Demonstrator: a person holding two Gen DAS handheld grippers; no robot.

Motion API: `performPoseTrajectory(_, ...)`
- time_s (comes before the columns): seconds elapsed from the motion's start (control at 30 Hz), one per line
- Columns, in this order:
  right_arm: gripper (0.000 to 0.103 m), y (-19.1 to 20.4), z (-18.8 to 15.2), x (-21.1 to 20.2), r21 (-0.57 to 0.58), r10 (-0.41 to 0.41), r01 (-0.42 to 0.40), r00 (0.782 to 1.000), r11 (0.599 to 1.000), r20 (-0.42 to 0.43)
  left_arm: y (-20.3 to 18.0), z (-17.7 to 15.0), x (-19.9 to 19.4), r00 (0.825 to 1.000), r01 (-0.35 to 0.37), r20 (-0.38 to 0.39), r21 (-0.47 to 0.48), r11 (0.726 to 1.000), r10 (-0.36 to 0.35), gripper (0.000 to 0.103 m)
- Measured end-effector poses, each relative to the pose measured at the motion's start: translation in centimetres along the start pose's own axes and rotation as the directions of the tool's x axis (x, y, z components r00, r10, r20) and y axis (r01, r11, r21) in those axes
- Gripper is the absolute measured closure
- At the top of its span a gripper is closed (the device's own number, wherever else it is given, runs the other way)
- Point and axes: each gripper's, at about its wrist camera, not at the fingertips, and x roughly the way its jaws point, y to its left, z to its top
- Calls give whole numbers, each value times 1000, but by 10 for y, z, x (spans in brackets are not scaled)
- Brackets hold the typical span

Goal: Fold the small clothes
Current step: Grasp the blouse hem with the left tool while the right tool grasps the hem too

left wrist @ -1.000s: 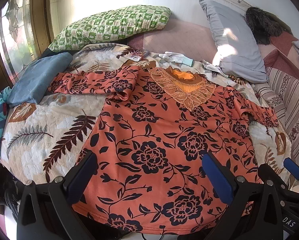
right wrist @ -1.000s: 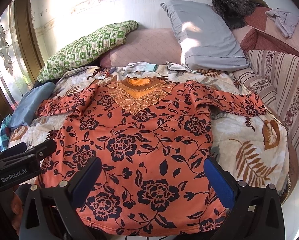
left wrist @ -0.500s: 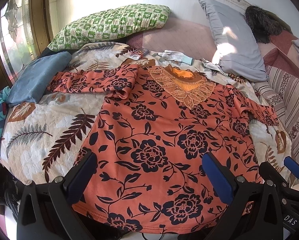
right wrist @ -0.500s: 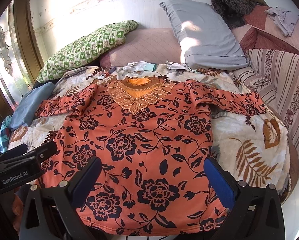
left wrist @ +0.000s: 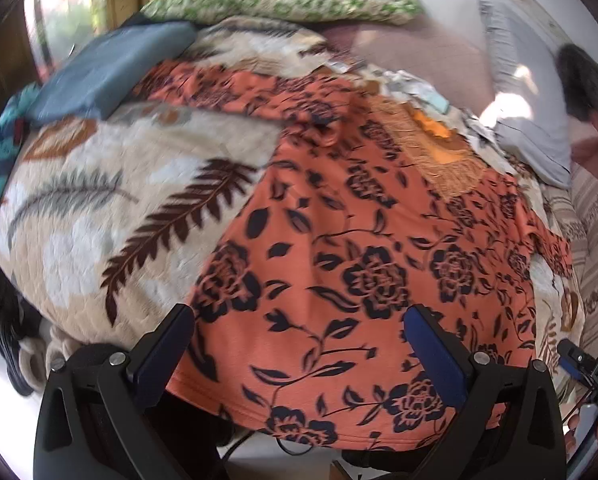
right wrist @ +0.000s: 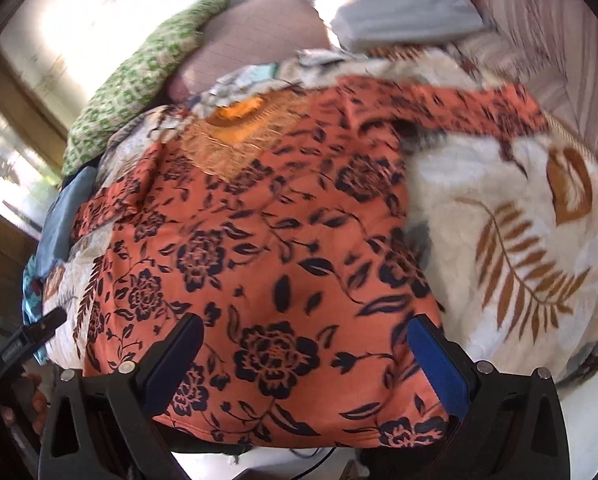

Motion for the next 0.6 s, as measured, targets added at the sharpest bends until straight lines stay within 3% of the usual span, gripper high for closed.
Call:
performPoseTrajectory(0.07, 0, -35, 2, 18, 78, 7, 1, 994, 997, -106, 22, -1, 12, 999, -40, -35, -26, 999, 39, 0)
performPoseTrajectory(0.2, 1, -59, -8, 34, 98, 60, -43, 981, 994, -182, 46, -6, 32, 989, -112, -97, -22, 993, 110, 0)
performPoseTrajectory(0.37, 1, -65, -11, 43, 57, -48, 59, 983, 997, -175, 61, -13, 45, 984, -100, -153, -50, 994, 91, 0)
performPoseTrajectory(0.43, 1, -69, -12, 50, 63, -52, 66, 978, 996, -202, 61, -15, 45, 985, -88, -153, -47, 995, 80, 0)
performPoseTrajectory(0.47, 7, -71, -15, 55, 75, -24, 43, 973, 996, -230, 60, -16, 45, 984, -84, -159, -45, 995, 75, 0)
performPoseTrajectory(0.53, 34, -70, -21, 61, 98, 39, -12, 961, 995, -274, 60, -20, 46, 983, -72, -169, -41, 997, 64, 0)
performPoseTrajectory(0.57, 50, -69, -25, 63, 104, 49, -20, 957, 994, -286, 60, -21, 48, 982, -66, -182, -40, 997, 58, 0)
performPoseTrajectory(0.6, 57, -67, -26, 63, 88, 18, 8, 959, 996, -283, 60, -23, 51, 979, -58, -200, -41, 997, 49, 0)
